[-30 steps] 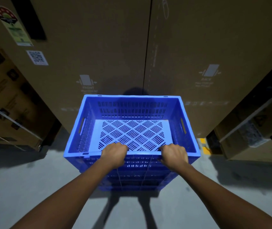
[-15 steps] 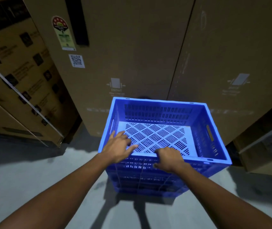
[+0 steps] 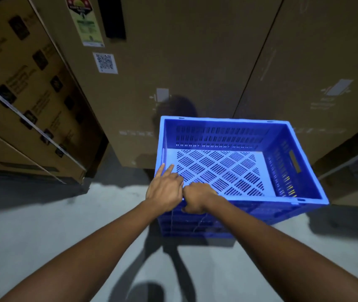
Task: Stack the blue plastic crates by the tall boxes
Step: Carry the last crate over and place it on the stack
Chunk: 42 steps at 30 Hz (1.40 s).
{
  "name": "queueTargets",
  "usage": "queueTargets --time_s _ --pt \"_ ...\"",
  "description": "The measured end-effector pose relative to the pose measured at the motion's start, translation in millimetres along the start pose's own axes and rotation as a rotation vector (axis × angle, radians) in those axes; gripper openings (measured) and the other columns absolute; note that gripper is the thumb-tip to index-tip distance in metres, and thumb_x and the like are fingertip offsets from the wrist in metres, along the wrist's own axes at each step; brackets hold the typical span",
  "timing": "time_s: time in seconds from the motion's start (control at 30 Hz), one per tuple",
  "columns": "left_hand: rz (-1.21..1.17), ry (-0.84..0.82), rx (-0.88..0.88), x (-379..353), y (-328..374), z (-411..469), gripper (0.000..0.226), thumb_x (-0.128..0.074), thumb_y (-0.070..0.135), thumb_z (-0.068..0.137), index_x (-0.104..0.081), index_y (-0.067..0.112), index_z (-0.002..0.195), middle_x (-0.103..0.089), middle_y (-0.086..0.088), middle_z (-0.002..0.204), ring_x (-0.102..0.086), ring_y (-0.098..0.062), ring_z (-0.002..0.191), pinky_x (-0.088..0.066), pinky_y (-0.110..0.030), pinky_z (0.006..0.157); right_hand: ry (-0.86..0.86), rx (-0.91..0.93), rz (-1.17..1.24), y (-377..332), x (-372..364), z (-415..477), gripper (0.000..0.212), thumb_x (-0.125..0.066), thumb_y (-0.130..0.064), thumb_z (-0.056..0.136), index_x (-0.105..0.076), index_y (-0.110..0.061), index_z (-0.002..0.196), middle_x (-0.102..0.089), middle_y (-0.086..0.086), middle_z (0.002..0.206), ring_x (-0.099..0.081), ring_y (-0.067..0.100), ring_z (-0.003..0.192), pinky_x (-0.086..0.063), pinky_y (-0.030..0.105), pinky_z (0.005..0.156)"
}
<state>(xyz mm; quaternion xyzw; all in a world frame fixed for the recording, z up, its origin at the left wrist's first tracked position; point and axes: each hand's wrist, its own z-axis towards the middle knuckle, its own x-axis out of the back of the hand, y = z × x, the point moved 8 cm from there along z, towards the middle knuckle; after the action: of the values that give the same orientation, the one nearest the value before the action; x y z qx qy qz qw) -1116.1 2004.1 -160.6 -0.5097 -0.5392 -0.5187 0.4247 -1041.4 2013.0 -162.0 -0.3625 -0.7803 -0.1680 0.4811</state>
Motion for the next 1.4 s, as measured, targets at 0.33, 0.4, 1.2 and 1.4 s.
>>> queueTargets --time_s 0.33,0.4,1.2,1.4 --pt "0.049 0.136 0.029 -13.4 -7.9 9.4 0.042 -0.025 0.031 0.092 -0.063 0.018 0.103 -0.071 -0.007 0.105 -0.046 -0.030 0.130 -0.015 -0.042 0.118 0.110 -0.054 -0.066 1.5 -2.7 8.6 0.022 -0.055 -0.022 0.086 -0.064 -0.013 0.104 -0.067 0.010 0.104 -0.064 0.031 0.098 -0.044 0.035 0.076" --pt "0.049 0.200 0.037 -11.9 -9.8 10.7 0.041 -0.026 0.031 0.092 -0.064 0.017 0.097 -0.072 -0.011 0.096 -0.053 -0.032 0.122 -0.023 -0.044 0.115 0.123 -0.063 -0.050 3.1 -2.7 10.9 0.022 -0.056 -0.023 0.085 -0.064 -0.015 0.104 -0.067 0.009 0.104 -0.064 0.030 0.098 -0.043 0.035 0.075" --pt "-0.145 -0.192 0.164 -22.2 164.2 61.8 0.049 -0.020 0.041 0.101 -0.062 0.017 0.111 -0.065 -0.015 0.113 -0.061 -0.035 0.104 -0.046 -0.042 0.084 0.148 -0.156 0.010 166.3 -21.6 -79.2 0.027 -0.058 -0.030 0.083 -0.065 -0.016 0.105 -0.070 0.008 0.103 -0.066 0.030 0.097 -0.050 0.037 0.078" --pt "-0.011 -0.184 0.103 -29.4 166.5 69.0 0.048 -0.015 0.039 0.102 -0.059 0.019 0.109 -0.066 -0.011 0.113 -0.060 -0.032 0.108 -0.044 -0.041 0.087 0.217 -0.155 0.016 171.1 -27.4 -74.5 0.027 -0.060 -0.025 0.083 -0.064 -0.015 0.107 -0.069 0.008 0.104 -0.065 0.030 0.099 -0.049 0.037 0.079"
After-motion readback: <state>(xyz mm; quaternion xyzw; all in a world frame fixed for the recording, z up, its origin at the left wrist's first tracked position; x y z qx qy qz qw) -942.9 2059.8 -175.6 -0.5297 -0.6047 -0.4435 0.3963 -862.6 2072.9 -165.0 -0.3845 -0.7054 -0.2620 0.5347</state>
